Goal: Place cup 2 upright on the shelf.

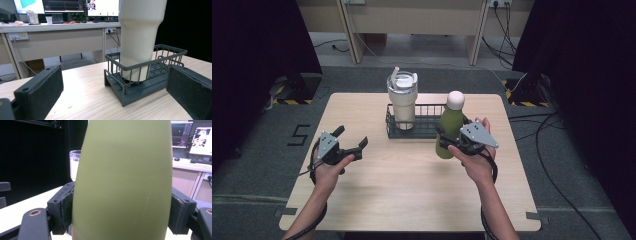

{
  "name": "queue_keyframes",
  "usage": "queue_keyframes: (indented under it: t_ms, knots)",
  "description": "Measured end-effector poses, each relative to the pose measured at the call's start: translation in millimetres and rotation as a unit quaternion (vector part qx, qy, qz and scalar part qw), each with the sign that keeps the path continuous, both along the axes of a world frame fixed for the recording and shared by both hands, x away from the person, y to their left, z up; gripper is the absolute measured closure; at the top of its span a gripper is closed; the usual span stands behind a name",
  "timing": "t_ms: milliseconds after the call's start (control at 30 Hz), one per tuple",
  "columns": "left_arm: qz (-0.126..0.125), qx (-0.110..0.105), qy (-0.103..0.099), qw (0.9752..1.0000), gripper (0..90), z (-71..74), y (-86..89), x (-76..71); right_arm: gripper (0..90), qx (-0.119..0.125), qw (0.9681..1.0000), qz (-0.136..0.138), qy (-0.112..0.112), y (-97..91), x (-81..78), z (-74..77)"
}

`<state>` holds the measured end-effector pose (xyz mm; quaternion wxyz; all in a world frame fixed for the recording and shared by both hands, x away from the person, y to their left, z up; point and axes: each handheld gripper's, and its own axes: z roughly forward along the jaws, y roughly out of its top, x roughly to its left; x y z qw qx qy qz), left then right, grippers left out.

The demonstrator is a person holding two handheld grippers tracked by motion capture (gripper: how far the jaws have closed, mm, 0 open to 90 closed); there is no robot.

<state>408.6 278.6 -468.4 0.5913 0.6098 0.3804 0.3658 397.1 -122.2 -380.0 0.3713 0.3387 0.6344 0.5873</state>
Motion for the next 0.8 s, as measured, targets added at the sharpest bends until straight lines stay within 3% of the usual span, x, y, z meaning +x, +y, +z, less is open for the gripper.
queue_keyframes:
  t_ms: [800]
  knots:
    - [0.002,-0.001,0.001,1.0,0.8,0.0,1.1,0.3,23.2,0.006,0.9999,-0.014,-0.003,1.5,13.7,8.1]
